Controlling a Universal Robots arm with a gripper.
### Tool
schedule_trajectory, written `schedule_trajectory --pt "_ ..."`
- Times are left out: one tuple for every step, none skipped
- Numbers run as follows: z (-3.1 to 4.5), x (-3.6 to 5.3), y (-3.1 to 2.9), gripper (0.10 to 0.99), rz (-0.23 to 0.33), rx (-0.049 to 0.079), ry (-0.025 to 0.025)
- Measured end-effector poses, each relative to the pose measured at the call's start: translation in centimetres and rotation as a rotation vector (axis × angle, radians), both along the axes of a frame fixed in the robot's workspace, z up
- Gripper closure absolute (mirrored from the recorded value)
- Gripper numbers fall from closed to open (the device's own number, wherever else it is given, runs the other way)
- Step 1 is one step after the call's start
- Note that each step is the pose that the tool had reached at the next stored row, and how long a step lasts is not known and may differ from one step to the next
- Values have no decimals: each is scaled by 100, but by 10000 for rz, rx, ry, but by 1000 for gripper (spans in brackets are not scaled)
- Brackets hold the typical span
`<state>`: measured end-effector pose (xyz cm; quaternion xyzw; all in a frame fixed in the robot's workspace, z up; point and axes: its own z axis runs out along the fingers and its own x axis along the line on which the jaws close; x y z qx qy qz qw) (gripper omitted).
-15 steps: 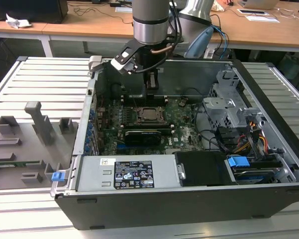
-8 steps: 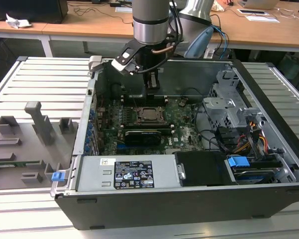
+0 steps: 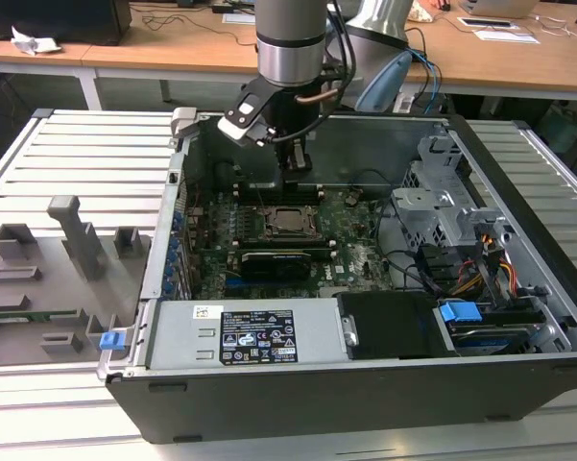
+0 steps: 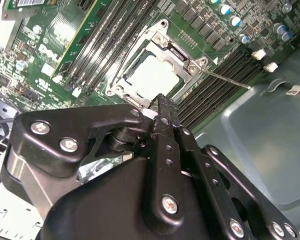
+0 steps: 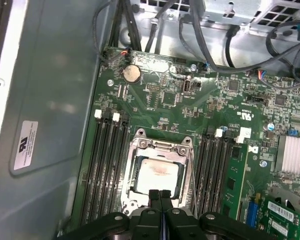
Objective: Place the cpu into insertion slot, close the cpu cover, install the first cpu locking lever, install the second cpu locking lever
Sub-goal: 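Install the first cpu locking lever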
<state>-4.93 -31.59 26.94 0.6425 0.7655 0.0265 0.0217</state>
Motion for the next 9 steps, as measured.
schedule_trajectory --pt "0 0 0 980 72 0 0" --pt "0 0 0 980 148 0 0" --pt "0 0 0 980 209 0 0" --pt "0 0 0 980 300 0 0" --pt "0 0 0 980 371 0 0" --pt "0 0 0 980 435 0 0" --pt "0 0 0 980 551 0 0" --pt "0 0 0 980 628 0 0" --pt "0 0 0 980 694 0 0"
